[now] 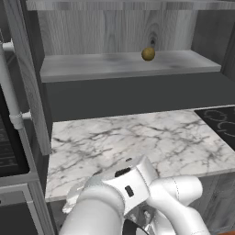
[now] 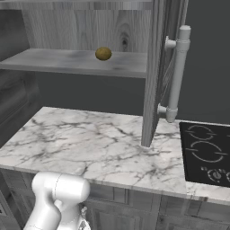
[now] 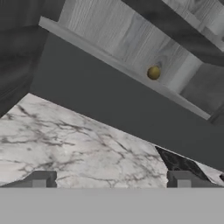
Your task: Pick the potato from the counter and place it in the cabinet. Then close the cabinet.
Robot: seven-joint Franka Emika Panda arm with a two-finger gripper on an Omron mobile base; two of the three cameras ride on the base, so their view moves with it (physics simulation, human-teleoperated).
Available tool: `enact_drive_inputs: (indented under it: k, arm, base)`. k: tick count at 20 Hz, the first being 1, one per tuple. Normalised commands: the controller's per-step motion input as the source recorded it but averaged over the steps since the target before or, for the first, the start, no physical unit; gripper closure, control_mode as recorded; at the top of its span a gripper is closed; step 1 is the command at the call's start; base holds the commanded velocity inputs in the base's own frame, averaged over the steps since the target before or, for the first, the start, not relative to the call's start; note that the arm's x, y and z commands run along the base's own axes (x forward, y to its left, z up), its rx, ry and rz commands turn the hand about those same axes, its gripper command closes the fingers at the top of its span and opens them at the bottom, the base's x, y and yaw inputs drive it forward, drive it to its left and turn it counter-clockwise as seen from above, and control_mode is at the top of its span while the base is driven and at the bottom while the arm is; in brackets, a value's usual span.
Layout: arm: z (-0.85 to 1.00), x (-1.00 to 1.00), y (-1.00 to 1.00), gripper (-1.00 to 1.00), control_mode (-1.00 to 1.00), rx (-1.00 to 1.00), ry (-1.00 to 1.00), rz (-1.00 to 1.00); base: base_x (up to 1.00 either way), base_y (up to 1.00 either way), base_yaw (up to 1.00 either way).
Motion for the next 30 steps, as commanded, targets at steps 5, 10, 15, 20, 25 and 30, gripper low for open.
enact_drive_inputs:
  k: [5,10,15,20,25,30]
  arm:
    - [0.0,-0.22,0.88,-1.0,-1.0,-0.11,-0.14,0.0]
    - [0.01,-0.03,0.88,-1.0,-1.0,-0.12,-0.11,0.0]
    - [0.09,0.14,0.88,-1.0,-1.0,-0.15,-0.02,0.0]
    - [0.08,0.37,0.81,-1.0,-1.0,-0.15,-0.01,-0.02]
    - [0.05,0.38,0.79,-1.0,-1.0,-0.14,-0.07,-0.03]
    - [0.0,0.75,0.46,-1.0,-1.0,-0.11,-0.12,-0.01]
  base:
    - [0.0,0.0,0.0]
    - [0.0,0.0,0.0]
    - [0.0,0.0,0.0]
    - [0.0,0.0,0.0]
    - [0.0,0.0,0.0]
    - [0.0,0.0,0.0]
